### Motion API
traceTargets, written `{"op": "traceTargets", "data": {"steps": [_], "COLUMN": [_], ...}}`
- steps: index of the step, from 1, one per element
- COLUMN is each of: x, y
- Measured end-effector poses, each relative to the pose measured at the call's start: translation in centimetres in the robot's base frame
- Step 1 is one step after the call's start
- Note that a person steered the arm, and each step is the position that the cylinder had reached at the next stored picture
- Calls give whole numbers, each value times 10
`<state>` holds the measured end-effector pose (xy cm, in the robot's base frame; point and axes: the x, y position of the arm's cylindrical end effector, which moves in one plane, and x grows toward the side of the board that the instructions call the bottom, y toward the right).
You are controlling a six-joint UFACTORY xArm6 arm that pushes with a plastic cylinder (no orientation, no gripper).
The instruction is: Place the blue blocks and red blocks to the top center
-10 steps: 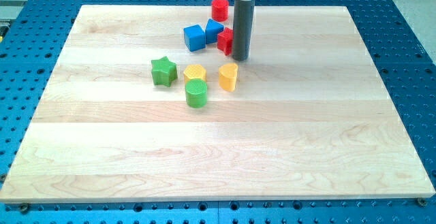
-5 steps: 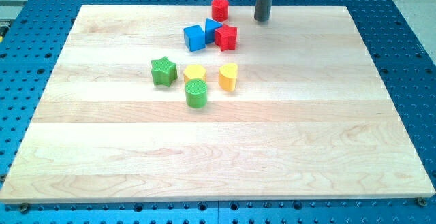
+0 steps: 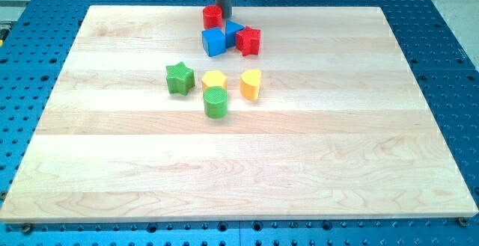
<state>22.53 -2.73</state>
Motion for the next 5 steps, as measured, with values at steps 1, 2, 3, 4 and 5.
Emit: {"op": "traceTargets", "data": {"steps": [1, 2, 3, 4, 5], "x": [-8, -15, 6, 16, 2], "y": [-6, -31, -28, -8, -43]}}
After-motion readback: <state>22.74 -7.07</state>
